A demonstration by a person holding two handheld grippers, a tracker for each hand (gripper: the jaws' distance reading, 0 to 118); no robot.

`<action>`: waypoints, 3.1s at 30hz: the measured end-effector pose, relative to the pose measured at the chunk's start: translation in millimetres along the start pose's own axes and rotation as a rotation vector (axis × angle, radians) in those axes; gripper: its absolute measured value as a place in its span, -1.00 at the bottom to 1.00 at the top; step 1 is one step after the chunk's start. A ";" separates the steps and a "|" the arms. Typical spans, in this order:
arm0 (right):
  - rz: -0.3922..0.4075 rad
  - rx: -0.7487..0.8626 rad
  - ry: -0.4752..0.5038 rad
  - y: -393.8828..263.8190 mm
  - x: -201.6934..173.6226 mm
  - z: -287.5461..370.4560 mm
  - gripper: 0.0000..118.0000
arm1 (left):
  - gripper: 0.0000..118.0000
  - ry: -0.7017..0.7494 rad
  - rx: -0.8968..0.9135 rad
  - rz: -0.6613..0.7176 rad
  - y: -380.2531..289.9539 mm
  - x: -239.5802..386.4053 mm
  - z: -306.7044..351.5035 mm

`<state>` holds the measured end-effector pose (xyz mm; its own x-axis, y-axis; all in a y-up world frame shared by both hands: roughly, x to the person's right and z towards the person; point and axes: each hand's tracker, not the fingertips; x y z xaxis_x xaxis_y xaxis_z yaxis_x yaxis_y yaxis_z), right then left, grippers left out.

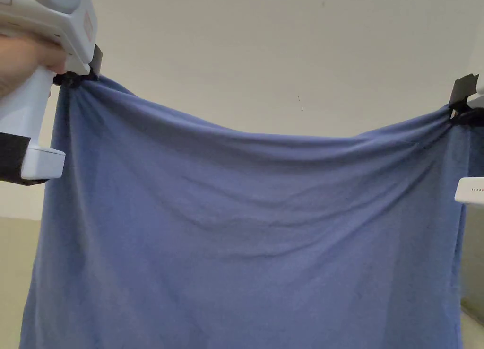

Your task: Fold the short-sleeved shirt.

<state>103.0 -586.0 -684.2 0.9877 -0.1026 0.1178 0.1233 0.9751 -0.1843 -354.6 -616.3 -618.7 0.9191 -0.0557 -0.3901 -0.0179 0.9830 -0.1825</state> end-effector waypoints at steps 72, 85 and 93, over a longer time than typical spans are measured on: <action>-0.183 -0.778 0.122 -546.8 223.7 398.0 -0.92 | -0.92 -0.135 -0.718 0.033 -518.0 -184.7 362.2; -0.037 -0.492 -0.023 -531.1 210.0 475.1 0.58 | -0.99 -0.026 -0.535 0.182 -505.1 -197.5 448.8; -0.051 -0.636 0.038 -542.7 174.3 493.3 -0.97 | -0.99 -0.067 -0.552 0.226 -515.0 -188.4 459.1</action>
<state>160.9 -1036.1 -82.3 0.9805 -0.1636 0.1093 0.1913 0.6626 -0.7241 -337.8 -1031.8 -36.8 0.8914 0.1727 -0.4190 -0.4007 0.7325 -0.5504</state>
